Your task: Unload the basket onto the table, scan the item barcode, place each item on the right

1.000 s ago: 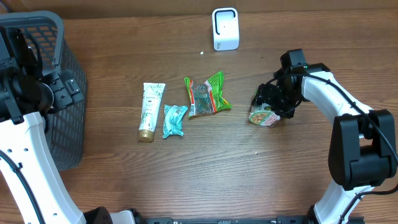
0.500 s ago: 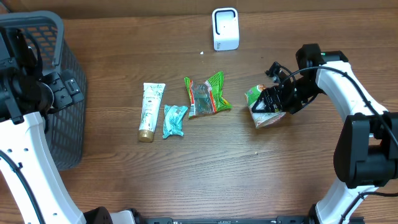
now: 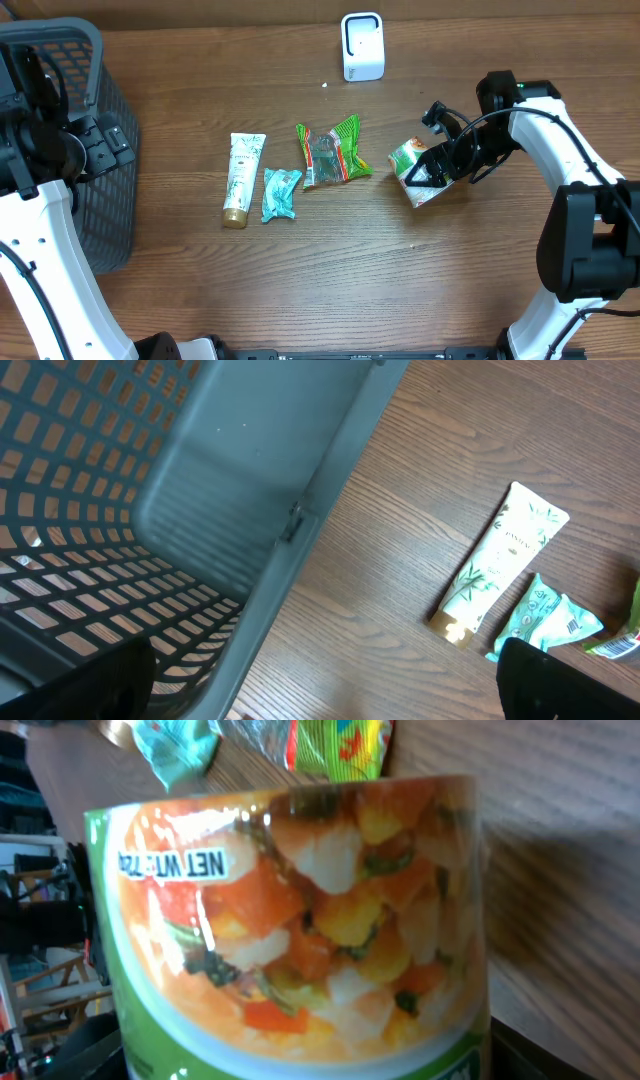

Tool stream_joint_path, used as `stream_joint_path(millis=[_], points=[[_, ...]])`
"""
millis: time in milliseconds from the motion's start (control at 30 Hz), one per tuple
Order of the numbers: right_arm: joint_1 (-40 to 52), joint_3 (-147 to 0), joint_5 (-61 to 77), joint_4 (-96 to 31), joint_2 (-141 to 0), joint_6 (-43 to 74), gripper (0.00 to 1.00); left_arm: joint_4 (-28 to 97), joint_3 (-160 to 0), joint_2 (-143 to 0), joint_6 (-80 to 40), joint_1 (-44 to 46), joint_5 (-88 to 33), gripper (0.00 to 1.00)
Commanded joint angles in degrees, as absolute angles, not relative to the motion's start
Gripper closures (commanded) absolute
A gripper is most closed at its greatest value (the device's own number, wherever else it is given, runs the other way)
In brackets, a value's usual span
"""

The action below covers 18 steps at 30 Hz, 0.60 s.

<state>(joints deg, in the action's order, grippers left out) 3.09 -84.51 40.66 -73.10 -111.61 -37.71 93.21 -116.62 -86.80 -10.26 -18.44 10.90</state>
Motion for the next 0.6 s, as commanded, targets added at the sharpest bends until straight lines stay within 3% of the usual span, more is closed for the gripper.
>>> stream_joint_path(millis=[0, 333, 567], points=[[0.08, -88.6, 46.33, -74.63, -110.26, -42.44, 0.22, 93.14, -116.62, -86.89, -9.17, -18.72, 10.63, 0.0], [-11.99, -90.11, 62.7, -84.6, -110.26, -58.24, 0.18, 93.12, -116.62, -86.89, -9.17, -18.72, 10.63, 0.0], [-13.82, -90.11, 62.92, -86.41, -110.26, -58.52, 0.19, 93.12, -116.62, -86.89, -9.17, -18.72, 10.63, 0.0]])
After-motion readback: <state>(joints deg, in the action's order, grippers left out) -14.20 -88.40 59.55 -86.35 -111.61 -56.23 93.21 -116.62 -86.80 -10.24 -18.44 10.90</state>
